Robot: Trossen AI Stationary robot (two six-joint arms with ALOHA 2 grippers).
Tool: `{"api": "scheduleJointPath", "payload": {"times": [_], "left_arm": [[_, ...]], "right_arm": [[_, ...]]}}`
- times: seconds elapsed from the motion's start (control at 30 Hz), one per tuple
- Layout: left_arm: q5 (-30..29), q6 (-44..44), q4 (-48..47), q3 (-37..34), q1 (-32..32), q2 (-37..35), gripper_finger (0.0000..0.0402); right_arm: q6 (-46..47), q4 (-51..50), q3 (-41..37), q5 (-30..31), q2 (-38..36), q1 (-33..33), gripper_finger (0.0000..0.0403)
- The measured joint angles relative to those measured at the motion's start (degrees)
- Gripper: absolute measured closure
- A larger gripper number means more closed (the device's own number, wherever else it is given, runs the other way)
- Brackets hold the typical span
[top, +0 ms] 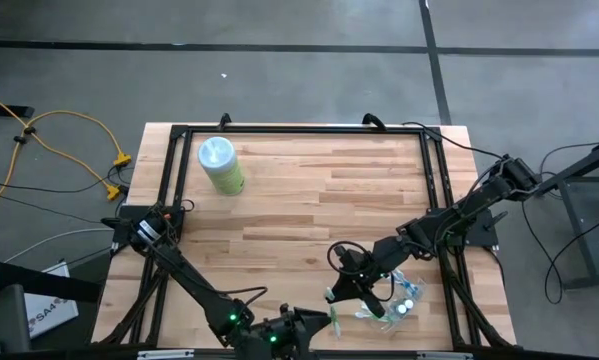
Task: Pick & Place toothbrushing station
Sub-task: Put the green toothbrush into the left section of the transparent organizer
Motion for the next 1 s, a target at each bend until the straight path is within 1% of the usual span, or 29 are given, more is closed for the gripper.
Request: {"api": "scheduleJointPath", "payload": {"times": [0.07, 0.13, 0.23, 0.37, 0.47, 0.57, 0.67, 0.8, 0.87, 1.0], "left_arm": [[-1.4, -1.9, 0.0, 0.0, -0.6, 0.0, 0.0270], [-3.5, -6.2, 0.0, 0.0, -1.1, 0.0, 0.0269], [-10.6, -15.2, -0.5, 0.0, -1.5, 0.0, 0.0271], [-21.2, -25.3, -1.2, 0.0, -1.5, 0.0, 0.0284], [-26.1, -30.5, -1.2, 0.0, -1.2, 0.0, 0.0296], [-29.6, -32.6, -1.2, 0.0, -0.2, 0.0, 0.0303], [-31.1, -34.1, -1.6, 0.0, 1.7, -0.1, 0.0304], [-31.7, -35.0, -4.7, 0.0, 4.8, -1.1, 0.0304], [-31.7, -35.8, -6.1, 0.0, 6.7, -1.8, 0.0304], [-31.6, -39.1, -10.6, 0.0, 11.6, -3.4, 0.0304]], "right_arm": [[-0.4, 0.0, 0.0, 0.5, 0.0, 0.0, 0.0398], [-1.5, 0.0, 0.0, 1.8, 0.0, 0.0, 0.0398], [-3.7, 0.1, 0.0, 3.9, 0.0, 0.0, 0.0398], [-6.9, 0.2, 0.0, 6.3, -0.8, 0.0, 0.0398], [-8.8, -0.7, -0.1, 7.9, -1.6, 0.0, 0.0398], [-9.2, -1.0, -0.1, 8.5, -2.9, 0.0, 0.0398], [-9.8, -4.6, -0.1, 11.2, -5.1, 0.7, 0.0398], [-10.6, -10.2, -0.1, 18.1, -8.7, 3.4, 0.0398], [-10.7, -11.3, 0.0, 21.2, -10.7, 5.0, 0.0398], [-10.8, -16.3, 0.0, 27.5, -14.2, 8.3, 0.0398]]}}
